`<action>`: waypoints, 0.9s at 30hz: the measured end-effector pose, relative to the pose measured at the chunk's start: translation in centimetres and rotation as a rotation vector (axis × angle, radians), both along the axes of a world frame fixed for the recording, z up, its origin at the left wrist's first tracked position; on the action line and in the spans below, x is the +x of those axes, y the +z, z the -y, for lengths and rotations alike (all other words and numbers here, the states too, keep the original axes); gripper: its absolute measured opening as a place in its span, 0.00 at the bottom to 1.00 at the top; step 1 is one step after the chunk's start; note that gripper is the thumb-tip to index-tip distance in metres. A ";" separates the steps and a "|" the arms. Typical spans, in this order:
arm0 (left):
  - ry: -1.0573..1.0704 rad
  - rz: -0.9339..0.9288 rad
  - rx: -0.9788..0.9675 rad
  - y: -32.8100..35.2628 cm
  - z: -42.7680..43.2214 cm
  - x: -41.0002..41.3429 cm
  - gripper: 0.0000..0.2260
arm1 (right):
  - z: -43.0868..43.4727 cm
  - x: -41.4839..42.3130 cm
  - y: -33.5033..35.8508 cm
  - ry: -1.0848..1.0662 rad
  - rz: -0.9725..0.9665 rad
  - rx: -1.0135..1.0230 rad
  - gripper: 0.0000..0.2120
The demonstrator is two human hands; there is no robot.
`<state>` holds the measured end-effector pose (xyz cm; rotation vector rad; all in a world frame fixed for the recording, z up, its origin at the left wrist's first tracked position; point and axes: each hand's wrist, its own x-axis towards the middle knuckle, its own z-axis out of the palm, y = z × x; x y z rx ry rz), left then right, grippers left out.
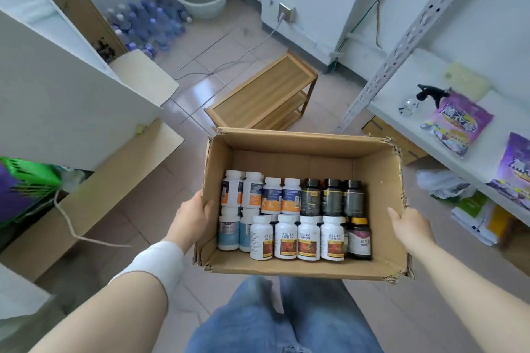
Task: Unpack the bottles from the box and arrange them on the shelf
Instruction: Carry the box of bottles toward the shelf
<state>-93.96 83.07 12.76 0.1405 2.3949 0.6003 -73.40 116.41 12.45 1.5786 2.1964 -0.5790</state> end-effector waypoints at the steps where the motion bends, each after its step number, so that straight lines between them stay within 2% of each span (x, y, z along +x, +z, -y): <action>1: 0.017 0.001 -0.005 -0.3 -1.2 -1.3 0.13 | -1.6 -1.7 -0.3 0.012 -0.004 -0.006 0.18; 7: 0.147 0.015 -0.022 -1.0 -7.5 -9.0 0.13 | -10.3 -13.6 -1.3 0.154 0.014 -0.027 0.18; 14: 0.321 0.041 0.004 -2.9 -12.3 -16.5 0.13 | -16.6 -27.9 -2.0 0.304 0.057 -0.018 0.20; 19: 0.405 0.098 -0.008 -6.6 -14.8 -22.0 0.14 | -19.4 -35.8 -5.4 0.322 0.091 0.001 0.20; 27: 0.565 0.185 -0.019 -10.8 -17.5 -27.3 0.14 | -22.1 -47.8 -9.2 0.510 0.181 -0.013 0.21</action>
